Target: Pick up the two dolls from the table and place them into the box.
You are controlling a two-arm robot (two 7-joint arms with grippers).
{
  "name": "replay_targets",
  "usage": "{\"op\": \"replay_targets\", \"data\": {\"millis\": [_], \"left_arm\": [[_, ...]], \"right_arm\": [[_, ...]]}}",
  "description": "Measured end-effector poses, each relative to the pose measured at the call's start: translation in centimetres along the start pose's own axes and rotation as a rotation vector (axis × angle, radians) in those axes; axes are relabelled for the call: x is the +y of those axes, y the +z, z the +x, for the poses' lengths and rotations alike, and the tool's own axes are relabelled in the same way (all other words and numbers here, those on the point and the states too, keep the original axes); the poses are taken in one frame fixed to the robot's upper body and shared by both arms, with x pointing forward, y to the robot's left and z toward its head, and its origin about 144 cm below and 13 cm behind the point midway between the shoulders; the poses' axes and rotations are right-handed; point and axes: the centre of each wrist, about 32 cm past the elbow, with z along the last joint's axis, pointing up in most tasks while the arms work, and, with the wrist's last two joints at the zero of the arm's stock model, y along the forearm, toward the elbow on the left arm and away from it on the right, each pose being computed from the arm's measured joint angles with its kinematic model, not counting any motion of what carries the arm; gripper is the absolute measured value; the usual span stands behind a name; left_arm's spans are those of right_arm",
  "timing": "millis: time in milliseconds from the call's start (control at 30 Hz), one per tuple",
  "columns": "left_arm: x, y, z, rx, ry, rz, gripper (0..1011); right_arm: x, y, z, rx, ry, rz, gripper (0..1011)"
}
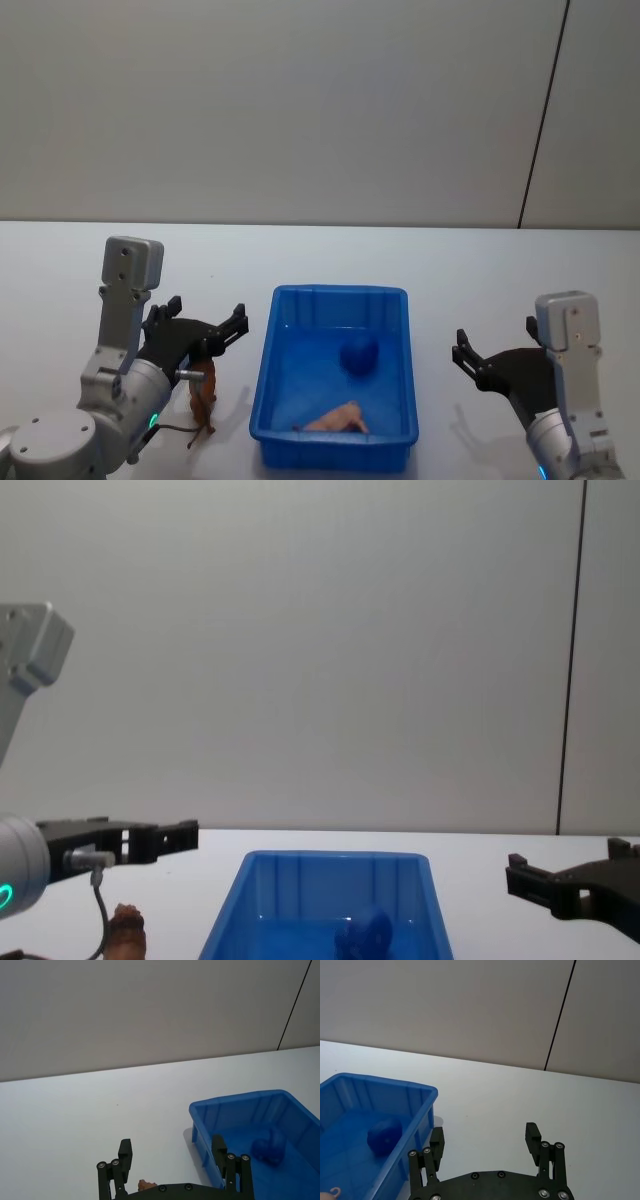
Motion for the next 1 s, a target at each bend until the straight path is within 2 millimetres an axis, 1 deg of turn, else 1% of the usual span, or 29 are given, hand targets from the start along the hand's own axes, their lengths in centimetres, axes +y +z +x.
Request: {"op": "replay_targets", "data": {"millis": [533, 1000], "left_arm": [[-0.5, -1.2, 0.8, 0.074, 0.037, 0.111, 1001], [-1.3, -2.0, 1.5, 0.096, 0.032, 0.173, 1001]], "right_arm": [[0.0, 0.0, 0.0, 0.0, -0.001, 0.0, 1000], [0.0, 0.0, 0.0, 0.0, -0.001, 0.0, 999]]}}
